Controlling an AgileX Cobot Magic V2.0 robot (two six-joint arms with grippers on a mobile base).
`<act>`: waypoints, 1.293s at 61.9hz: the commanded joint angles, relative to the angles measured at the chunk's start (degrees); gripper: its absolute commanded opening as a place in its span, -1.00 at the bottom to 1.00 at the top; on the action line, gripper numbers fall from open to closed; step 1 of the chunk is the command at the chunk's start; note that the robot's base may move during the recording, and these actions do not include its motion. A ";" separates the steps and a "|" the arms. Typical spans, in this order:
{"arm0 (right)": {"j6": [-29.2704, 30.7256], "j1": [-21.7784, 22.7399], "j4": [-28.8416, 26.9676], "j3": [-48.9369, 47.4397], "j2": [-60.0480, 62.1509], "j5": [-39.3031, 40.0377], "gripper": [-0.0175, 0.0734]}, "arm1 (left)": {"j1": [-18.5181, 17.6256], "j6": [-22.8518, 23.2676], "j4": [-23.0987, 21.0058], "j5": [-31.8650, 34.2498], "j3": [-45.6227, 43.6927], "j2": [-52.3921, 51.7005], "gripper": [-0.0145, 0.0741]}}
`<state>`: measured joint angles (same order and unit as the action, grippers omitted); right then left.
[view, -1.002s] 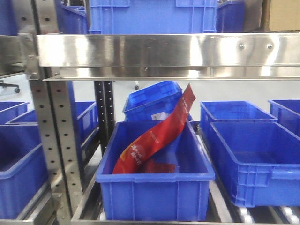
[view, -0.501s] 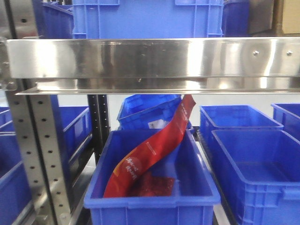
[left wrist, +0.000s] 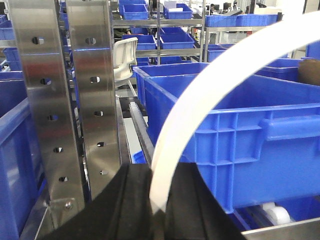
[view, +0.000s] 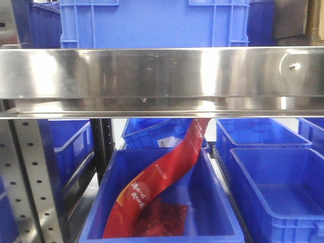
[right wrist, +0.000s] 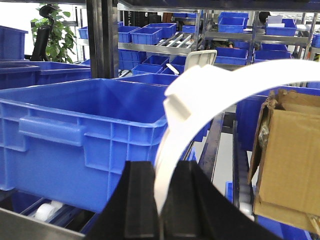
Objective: Grab PVC pipe and place in blue bin
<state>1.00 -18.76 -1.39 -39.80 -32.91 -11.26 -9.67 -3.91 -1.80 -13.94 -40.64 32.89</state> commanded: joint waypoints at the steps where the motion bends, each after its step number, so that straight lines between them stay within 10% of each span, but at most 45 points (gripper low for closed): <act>1: 0.28 -0.09 0.61 0.09 0.26 1.40 -0.95 | -0.35 0.02 -0.45 1.61 -0.03 -0.27 -0.92; 80: 0.28 -0.09 0.61 0.09 0.26 1.40 -0.95 | -0.35 0.02 -0.45 1.61 -0.03 -0.27 -0.92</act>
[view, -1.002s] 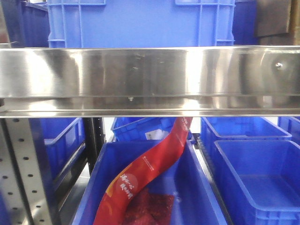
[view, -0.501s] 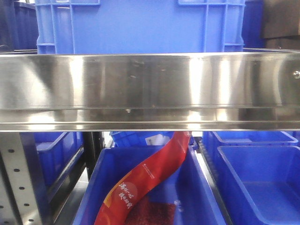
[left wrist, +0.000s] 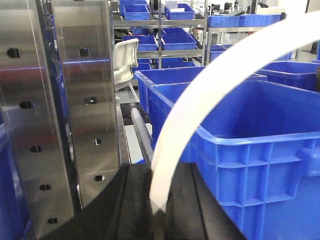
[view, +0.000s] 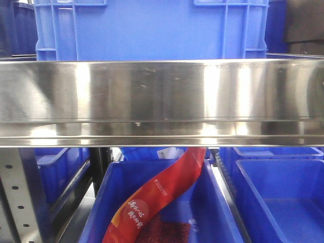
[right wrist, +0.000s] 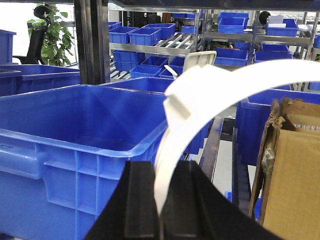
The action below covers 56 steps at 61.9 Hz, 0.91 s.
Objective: Grab PVC pipe and place in blue bin
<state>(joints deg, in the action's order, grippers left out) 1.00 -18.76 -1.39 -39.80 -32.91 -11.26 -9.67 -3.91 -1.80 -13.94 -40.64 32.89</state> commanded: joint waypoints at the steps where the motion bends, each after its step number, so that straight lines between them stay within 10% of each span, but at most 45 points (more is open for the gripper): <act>1: 0.28 -0.09 0.61 0.09 0.26 1.40 -0.95 | -0.35 0.02 -0.45 1.61 -0.03 -0.27 -0.92; 56: 0.28 -0.09 0.61 0.09 0.26 1.51 -0.95 | -0.35 0.02 -0.45 2.74 -0.03 -0.27 -0.92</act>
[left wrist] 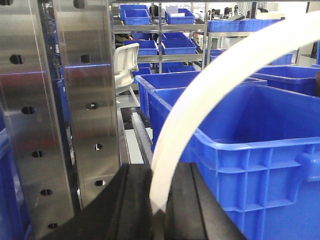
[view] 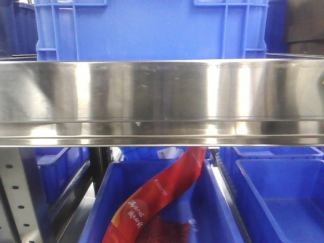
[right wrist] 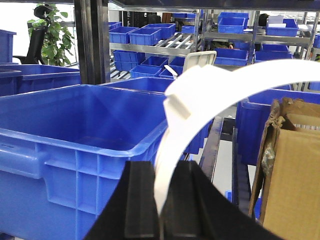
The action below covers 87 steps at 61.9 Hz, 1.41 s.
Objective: Grab PVC pipe and place in blue bin
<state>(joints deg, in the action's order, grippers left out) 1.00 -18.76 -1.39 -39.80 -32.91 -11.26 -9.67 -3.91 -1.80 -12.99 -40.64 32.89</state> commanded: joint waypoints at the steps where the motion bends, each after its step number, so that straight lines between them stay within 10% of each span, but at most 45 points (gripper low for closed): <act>1: 0.28 -0.09 0.61 0.09 0.26 1.51 -0.95 | -0.35 0.02 -0.45 1.80 -0.03 -0.27 -0.92; 25: 0.28 -2.80 0.23 -6.07 -5.76 1.39 -0.95 | -0.68 0.02 -0.45 1.63 -6.77 4.13 -0.92; 56: 0.28 -15.51 0.10 -19.56 -28.68 4.26 -0.95 | -10.85 0.02 -5.37 1.22 -29.72 30.31 -0.92; 87: 0.28 -17.25 -0.26 -41.27 -46.62 -9.12 -0.95 | -14.19 6.69 -5.51 -16.58 -59.59 55.78 -0.92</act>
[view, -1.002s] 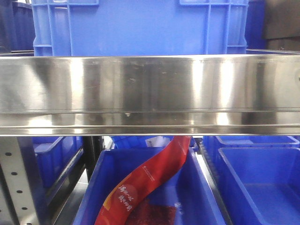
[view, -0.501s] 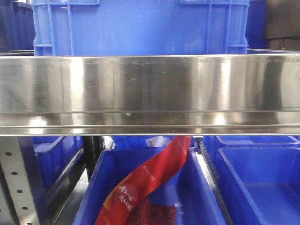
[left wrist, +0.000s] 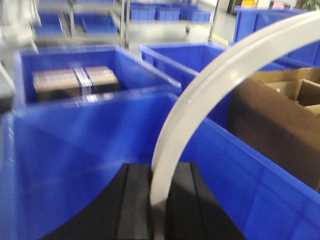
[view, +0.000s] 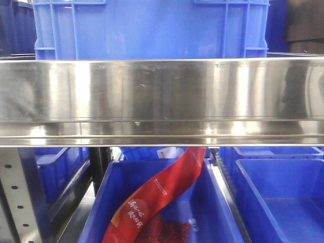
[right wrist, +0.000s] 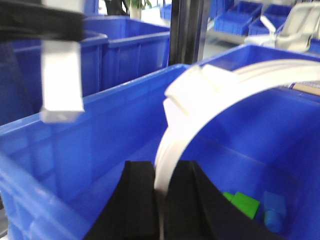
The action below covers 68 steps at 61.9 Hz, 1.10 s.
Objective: Grab PVC pipe and place in blue bin
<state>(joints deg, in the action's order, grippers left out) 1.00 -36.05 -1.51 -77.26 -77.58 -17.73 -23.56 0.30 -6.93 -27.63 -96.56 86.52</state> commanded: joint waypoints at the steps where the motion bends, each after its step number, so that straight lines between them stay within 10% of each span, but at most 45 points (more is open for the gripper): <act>1: 0.28 0.04 -0.29 -4.98 -2.80 -3.85 -0.95 | -0.30 2.78 -0.38 -2.19 -4.05 2.52 -0.92; 19: 0.28 0.04 -3.05 -20.92 -13.49 -19.37 -0.95 | 0.00 7.97 -0.38 -4.64 -7.07 8.22 -0.92; 57: 0.04 1.22 -6.86 -23.30 -17.24 -20.76 -0.94 | 1.18 9.19 2.80 -10.73 -8.91 11.53 -0.92; 68: 0.04 1.22 -6.86 -23.30 -17.24 -20.76 -0.65 | 1.18 8.82 3.13 -10.86 -8.91 11.53 -0.92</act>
<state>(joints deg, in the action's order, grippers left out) 1.00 -35.02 -8.54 -100.08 -95.10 -39.30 -22.75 8.96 -3.86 -39.24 -104.85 98.36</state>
